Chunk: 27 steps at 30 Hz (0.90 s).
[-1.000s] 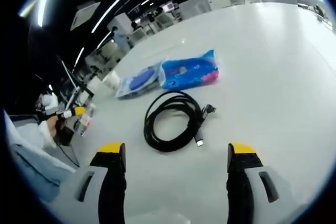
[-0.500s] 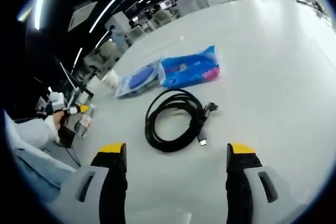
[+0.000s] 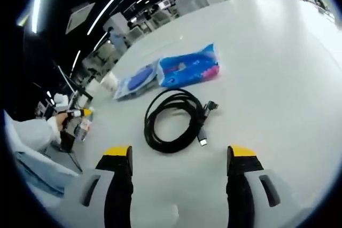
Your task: Arrange the tabletop items into an orderly group along one side of the table until the central work area is clear of visible clutter.
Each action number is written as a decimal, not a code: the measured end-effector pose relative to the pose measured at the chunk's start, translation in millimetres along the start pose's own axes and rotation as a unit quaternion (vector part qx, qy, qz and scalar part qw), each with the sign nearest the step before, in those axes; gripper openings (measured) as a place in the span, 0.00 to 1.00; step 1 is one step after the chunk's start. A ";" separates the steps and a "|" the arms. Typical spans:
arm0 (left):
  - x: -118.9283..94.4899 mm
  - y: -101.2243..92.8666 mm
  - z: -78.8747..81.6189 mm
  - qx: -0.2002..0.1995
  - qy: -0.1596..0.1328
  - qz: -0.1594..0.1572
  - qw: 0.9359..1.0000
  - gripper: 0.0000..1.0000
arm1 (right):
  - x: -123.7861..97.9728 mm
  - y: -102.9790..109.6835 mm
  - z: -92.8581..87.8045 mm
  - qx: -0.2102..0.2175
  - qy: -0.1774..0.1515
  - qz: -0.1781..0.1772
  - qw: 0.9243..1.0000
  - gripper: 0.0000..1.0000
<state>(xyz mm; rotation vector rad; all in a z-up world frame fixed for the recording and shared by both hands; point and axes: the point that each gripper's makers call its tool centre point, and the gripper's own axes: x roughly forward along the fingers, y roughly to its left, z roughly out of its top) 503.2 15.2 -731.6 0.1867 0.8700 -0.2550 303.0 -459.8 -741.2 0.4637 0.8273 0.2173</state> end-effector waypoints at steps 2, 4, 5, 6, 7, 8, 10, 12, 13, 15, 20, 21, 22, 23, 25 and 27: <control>3.0 0.2 -1.7 -0.007 0.005 -0.005 1.000 0.40 | 0.4 0.6 -1.2 0.001 0.003 0.002 1.000 0.69; 5.9 0.6 -3.5 -0.009 0.009 -0.007 1.000 0.38 | 0.6 -0.3 -1.2 0.002 0.003 0.002 1.000 0.69; 6.7 1.0 -4.7 -0.007 0.013 -0.007 1.000 0.37 | 0.2 -0.7 -0.9 0.002 0.003 0.002 1.000 0.69; 6.8 2.6 -6.0 -0.003 0.016 -0.002 1.000 0.37 | 0.2 -0.8 -0.7 0.002 0.002 0.001 1.000 0.69; 7.7 2.0 -5.1 -0.008 0.015 -0.005 1.000 0.37 | -0.1 -0.9 -0.3 0.002 0.001 0.001 1.000 0.69; 8.1 2.0 -4.5 -0.006 0.013 -0.004 1.000 0.37 | -0.1 -1.0 0.0 0.002 0.001 0.001 1.000 0.69; 9.1 1.6 -2.1 0.000 0.007 -0.005 1.000 0.35 | 0.5 -2.1 -0.2 0.004 0.001 0.001 1.000 0.68; 9.7 0.2 1.0 0.006 0.000 -0.005 1.000 0.30 | 0.8 -3.5 0.2 0.000 0.000 -0.001 1.000 0.67; 9.9 -0.2 1.5 0.009 0.001 -0.005 1.000 0.29 | 0.0 -3.5 -0.4 0.003 0.000 -0.001 1.000 0.66; 10.3 -1.2 2.1 0.016 0.001 -0.005 1.000 0.27 | -0.7 -3.2 -0.4 0.006 -0.001 -0.001 1.000 0.67; 9.8 -1.7 5.5 0.024 -0.001 -0.004 1.000 0.21 | -2.6 -6.0 -0.5 0.011 -0.005 -0.004 1.000 0.66; 9.5 -1.5 4.6 0.024 0.004 -0.002 1.000 0.21 | -3.0 -6.3 -0.4 0.012 -0.006 -0.004 1.000 0.66; 9.8 -2.2 5.0 0.024 0.003 -0.004 1.000 0.20 | -3.7 -7.0 -0.3 0.014 -0.008 -0.006 1.000 0.66; 9.2 -3.8 4.5 0.026 0.003 -0.007 1.000 0.20 | -4.1 -7.5 -0.4 0.016 -0.009 -0.006 1.000 0.66; 7.6 -4.1 3.0 0.027 0.002 -0.009 1.000 0.19 | -4.9 -8.7 -0.4 0.021 -0.011 -0.007 1.000 0.65; 2.8 -3.8 5.0 0.026 -0.005 -0.007 1.000 0.19 | -5.1 -10.0 -0.3 0.023 -0.013 -0.008 1.000 0.65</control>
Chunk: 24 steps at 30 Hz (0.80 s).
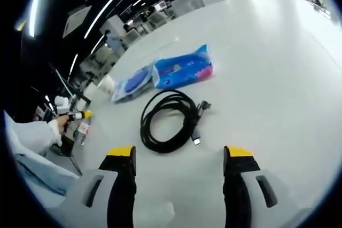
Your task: Arrange the tabletop items into an orderly group along one side of the table until the central work area is clear of visible clutter.
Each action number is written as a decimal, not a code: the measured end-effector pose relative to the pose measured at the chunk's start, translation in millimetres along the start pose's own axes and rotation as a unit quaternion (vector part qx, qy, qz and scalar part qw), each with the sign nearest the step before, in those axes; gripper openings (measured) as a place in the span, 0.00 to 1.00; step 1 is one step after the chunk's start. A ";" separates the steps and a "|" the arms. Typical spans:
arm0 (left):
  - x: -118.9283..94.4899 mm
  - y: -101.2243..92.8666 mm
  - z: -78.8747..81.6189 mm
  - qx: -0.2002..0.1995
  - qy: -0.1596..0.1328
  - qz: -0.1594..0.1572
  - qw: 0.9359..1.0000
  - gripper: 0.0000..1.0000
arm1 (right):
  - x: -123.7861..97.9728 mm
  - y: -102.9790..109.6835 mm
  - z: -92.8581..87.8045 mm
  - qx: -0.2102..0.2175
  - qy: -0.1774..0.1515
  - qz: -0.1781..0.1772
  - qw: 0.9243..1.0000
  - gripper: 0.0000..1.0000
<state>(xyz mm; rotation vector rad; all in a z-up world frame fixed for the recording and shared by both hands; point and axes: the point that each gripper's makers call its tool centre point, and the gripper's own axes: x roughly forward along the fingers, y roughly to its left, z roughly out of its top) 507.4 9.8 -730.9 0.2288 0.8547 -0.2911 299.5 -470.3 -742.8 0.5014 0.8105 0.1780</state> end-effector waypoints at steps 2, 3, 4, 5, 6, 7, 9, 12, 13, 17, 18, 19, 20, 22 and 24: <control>-5.8 0.3 4.4 -0.006 -0.014 -0.001 1.000 0.19 | 0.2 -0.5 0.1 0.002 -0.002 0.000 1.000 0.64; -8.6 0.7 6.0 -0.012 -0.019 -0.002 1.000 0.19 | 0.3 -0.3 0.2 0.002 -0.002 0.000 1.000 0.64; -12.6 1.8 6.4 -0.015 -0.021 -0.003 1.000 0.19 | 0.3 -0.1 0.2 0.002 -0.002 0.000 1.000 0.64; -16.2 2.4 7.4 -0.019 -0.027 -0.001 0.999 0.18 | 0.3 -0.1 0.1 0.002 -0.003 0.000 1.000 0.63; -21.3 3.2 9.8 -0.026 -0.037 0.001 0.999 0.18 | 0.3 -0.1 0.3 0.003 -0.003 0.000 1.000 0.63; -23.1 3.1 10.2 -0.028 -0.039 0.001 0.999 0.18 | 0.2 -0.6 0.7 0.006 -0.005 -0.001 1.000 0.63; -31.7 1.7 12.7 -0.028 -0.049 0.001 0.998 0.18 | -0.4 -1.3 0.6 0.009 -0.007 -0.001 1.000 0.62; -44.8 2.3 16.6 -0.033 -0.067 0.006 0.997 0.18 | -1.1 -1.2 0.7 0.012 -0.008 -0.001 1.000 0.61; -50.6 1.5 19.1 -0.040 -0.077 0.002 0.996 0.18 | -1.1 -1.3 0.6 0.012 -0.009 -0.001 1.000 0.61; -77.4 -3.6 27.2 -0.049 -0.111 0.005 0.993 0.17 | -1.6 -3.5 1.2 0.016 -0.012 -0.002 1.000 0.60; -84.4 -3.3 29.9 -0.055 -0.120 0.007 0.991 0.17 | -2.0 -4.4 1.6 0.017 -0.013 -0.003 1.000 0.61; -90.6 -3.4 33.8 -0.060 -0.132 0.008 0.989 0.17 | -2.5 -4.9 2.0 0.019 -0.015 -0.004 1.000 0.61; -100.9 -3.5 40.4 -0.070 -0.152 0.008 0.986 0.17 | -2.9 -5.0 2.6 0.021 -0.017 -0.004 1.000 0.61; -114.7 -1.9 48.1 -0.078 -0.172 0.010 0.982 0.17 | -3.2 -6.9 3.6 0.022 -0.020 -0.004 1.000 0.63; -123.8 -1.0 57.2 -0.092 -0.195 0.008 0.976 0.17 | -3.3 -7.7 4.6 0.020 -0.022 -0.003 1.000 0.65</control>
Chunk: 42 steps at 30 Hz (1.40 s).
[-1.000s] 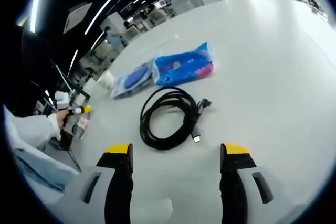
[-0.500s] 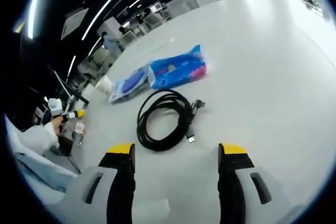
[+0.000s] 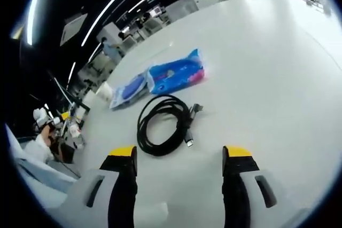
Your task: Arrange the tabletop items into an orderly group along one side of the table until the central work area is clear of visible clutter.
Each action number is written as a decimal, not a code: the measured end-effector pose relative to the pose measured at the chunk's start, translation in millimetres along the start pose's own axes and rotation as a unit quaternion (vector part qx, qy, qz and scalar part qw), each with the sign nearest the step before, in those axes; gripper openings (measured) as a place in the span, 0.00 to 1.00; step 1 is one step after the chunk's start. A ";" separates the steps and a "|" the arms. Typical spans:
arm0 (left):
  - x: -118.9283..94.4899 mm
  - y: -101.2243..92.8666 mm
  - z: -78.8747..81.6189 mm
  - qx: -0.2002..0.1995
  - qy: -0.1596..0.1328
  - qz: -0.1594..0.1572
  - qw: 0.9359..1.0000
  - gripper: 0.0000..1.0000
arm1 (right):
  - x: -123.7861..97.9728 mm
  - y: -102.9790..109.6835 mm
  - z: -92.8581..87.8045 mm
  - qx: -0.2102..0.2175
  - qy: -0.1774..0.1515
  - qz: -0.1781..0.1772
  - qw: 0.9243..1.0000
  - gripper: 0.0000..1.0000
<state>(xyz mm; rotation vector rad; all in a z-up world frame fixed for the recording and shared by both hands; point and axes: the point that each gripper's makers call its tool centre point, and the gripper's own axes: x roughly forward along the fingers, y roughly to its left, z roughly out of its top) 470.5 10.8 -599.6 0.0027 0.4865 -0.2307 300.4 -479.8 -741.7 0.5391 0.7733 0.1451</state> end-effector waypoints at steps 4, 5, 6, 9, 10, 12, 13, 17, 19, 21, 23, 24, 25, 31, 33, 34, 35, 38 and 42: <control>7.7 -0.2 36.0 -0.027 -0.052 -0.005 0.998 0.17 | 1.3 6.5 5.8 -0.012 -0.011 0.012 1.000 0.68; 11.1 -1.7 42.4 -0.023 -0.057 -0.005 0.998 0.17 | 2.8 9.4 7.0 -0.016 -0.011 0.016 1.000 0.68; 18.3 -6.8 54.7 -0.019 -0.071 -0.011 0.997 0.17 | 4.0 11.6 7.7 -0.021 -0.010 0.019 1.000 0.69; 37.1 -19.1 75.5 -0.005 -0.080 -0.026 0.996 0.17 | 6.1 17.7 7.9 -0.034 -0.005 0.028 0.999 0.69; 44.7 -24.0 82.4 0.000 -0.081 -0.031 0.996 0.17 | 6.7 18.0 6.8 -0.040 -0.002 0.030 0.999 0.69; 56.1 -33.4 92.0 0.014 -0.079 -0.042 0.996 0.17 | 6.7 20.0 5.4 -0.044 0.001 0.033 0.999 0.69; 59.6 -37.1 95.4 0.019 -0.079 -0.046 0.996 0.17 | 6.5 20.5 5.1 -0.043 0.001 0.034 0.998 0.69; 71.1 -47.4 108.9 0.031 -0.083 -0.056 0.994 0.17 | 4.4 19.9 4.8 -0.041 -0.003 0.032 0.999 0.68; 77.3 -47.4 115.3 0.029 -0.086 -0.057 0.994 0.17 | 3.5 18.1 5.3 -0.036 -0.006 0.030 0.999 0.68; 83.2 -47.8 119.2 0.028 -0.085 -0.058 0.994 0.17 | 2.8 17.3 5.5 -0.032 -0.008 0.028 0.999 0.68; 87.8 -48.0 121.8 0.026 -0.083 -0.056 0.995 0.17 | 2.3 17.6 5.6 -0.030 -0.009 0.026 0.999 0.68; 89.5 -48.0 121.7 0.025 -0.079 -0.054 0.995 0.17 | 2.0 17.7 5.5 -0.030 -0.009 0.026 0.999 0.68; 91.1 -47.9 121.5 0.024 -0.077 -0.052 0.995 0.17 | 2.0 17.6 5.4 -0.029 -0.009 0.025 0.999 0.68; 102.7 -52.8 117.8 0.019 -0.068 -0.051 0.996 0.17 | 2.7 15.8 9.4 -0.015 -0.015 0.027 0.999 0.67; 107.7 -55.4 114.5 0.023 -0.063 -0.051 0.996 0.17 | 3.0 16.2 9.7 -0.018 -0.014 0.027 0.999 0.67; 110.2 -57.8 112.1 0.025 -0.058 -0.051 0.997 0.17 | 3.2 16.8 9.4 -0.017 -0.013 0.028 0.999 0.67; 111.0 -58.4 111.2 0.025 -0.057 -0.051 0.997 0.17 | 3.4 17.4 9.1 -0.016 -0.013 0.029 0.999 0.67; 116.5 -62.6 106.6 0.024 -0.050 -0.051 0.997 0.17 | 3.8 15.9 8.4 -0.016 -0.011 0.028 0.999 0.67; 124.0 -68.1 100.7 0.025 -0.042 -0.054 0.997 0.17 | 3.8 13.5 7.5 -0.013 -0.008 0.024 1.000 0.67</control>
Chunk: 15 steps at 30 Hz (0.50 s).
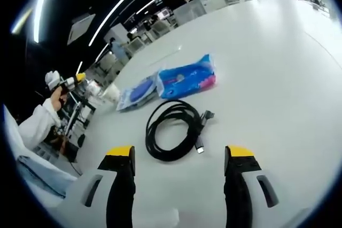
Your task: Arrange the tabletop items into an orderly group along one side of the table until the central work area is clear of visible clutter.
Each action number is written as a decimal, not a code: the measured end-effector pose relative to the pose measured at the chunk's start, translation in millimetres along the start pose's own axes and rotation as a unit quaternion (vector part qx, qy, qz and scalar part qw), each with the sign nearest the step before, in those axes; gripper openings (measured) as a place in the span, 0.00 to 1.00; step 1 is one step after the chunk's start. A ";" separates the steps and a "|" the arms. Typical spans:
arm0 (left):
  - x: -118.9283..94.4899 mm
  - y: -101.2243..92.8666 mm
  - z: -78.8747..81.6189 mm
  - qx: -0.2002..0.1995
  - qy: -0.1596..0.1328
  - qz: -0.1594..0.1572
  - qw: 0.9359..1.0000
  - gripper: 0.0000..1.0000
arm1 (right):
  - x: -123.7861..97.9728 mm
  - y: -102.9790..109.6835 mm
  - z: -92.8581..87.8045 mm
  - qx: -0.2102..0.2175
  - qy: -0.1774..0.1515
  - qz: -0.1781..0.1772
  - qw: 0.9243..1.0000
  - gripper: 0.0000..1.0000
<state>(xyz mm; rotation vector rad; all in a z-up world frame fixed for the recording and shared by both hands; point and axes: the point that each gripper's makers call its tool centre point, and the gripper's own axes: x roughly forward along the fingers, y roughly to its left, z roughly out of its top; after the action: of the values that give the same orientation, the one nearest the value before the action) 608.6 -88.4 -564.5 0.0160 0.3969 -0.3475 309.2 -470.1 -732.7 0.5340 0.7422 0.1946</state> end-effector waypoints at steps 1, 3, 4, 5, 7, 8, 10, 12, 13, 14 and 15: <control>1.7 -1.0 -1.7 0.000 0.002 -0.001 1.000 0.17 | 0.0 -0.6 0.0 0.001 0.000 0.000 1.000 0.67; 5.6 -2.4 -5.7 -0.001 0.006 -0.001 1.000 0.17 | 0.1 -0.7 0.3 0.001 0.000 0.000 1.000 0.67; 7.0 -2.9 -7.5 -0.002 0.008 -0.001 1.000 0.18 | 0.2 -0.6 0.2 0.001 0.000 0.000 1.000 0.67; 9.1 -3.8 -10.5 -0.004 0.010 -0.002 1.000 0.18 | 0.3 -1.0 0.1 0.002 0.000 0.000 1.000 0.67; 11.1 -5.8 -14.6 -0.006 0.015 -0.004 1.000 0.18 | 0.6 -1.7 -0.3 0.003 0.000 0.000 1.000 0.67; 12.7 -7.3 -18.5 -0.005 0.021 -0.006 1.000 0.18 | 0.8 -2.9 -0.7 0.005 0.001 -0.001 1.000 0.66; 14.0 -8.4 -22.5 -0.006 0.024 -0.006 1.000 0.18 | 0.9 -2.3 -1.3 0.007 0.002 -0.001 1.000 0.66; 15.0 -8.9 -27.0 -0.009 0.029 -0.006 1.000 0.18 | 1.1 -4.1 -1.5 0.008 0.002 -0.001 1.000 0.66; 15.2 -9.1 -29.1 -0.012 0.030 -0.005 0.999 0.18 | 1.2 -4.6 -1.7 0.009 0.002 -0.001 1.000 0.66; 15.5 -9.0 -30.3 -0.014 0.030 -0.005 0.999 0.18 | 1.2 -5.0 -1.9 0.009 0.003 -0.001 1.000 0.66; 15.8 -8.7 -31.7 -0.017 0.031 -0.004 0.999 0.18 | 1.3 -5.2 -2.2 0.010 0.004 -0.001 1.000 0.66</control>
<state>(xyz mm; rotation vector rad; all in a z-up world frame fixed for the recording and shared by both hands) 607.4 -99.1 -599.3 -0.0074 0.4633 -0.3479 308.6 -473.2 -737.6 0.5515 0.7519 0.1884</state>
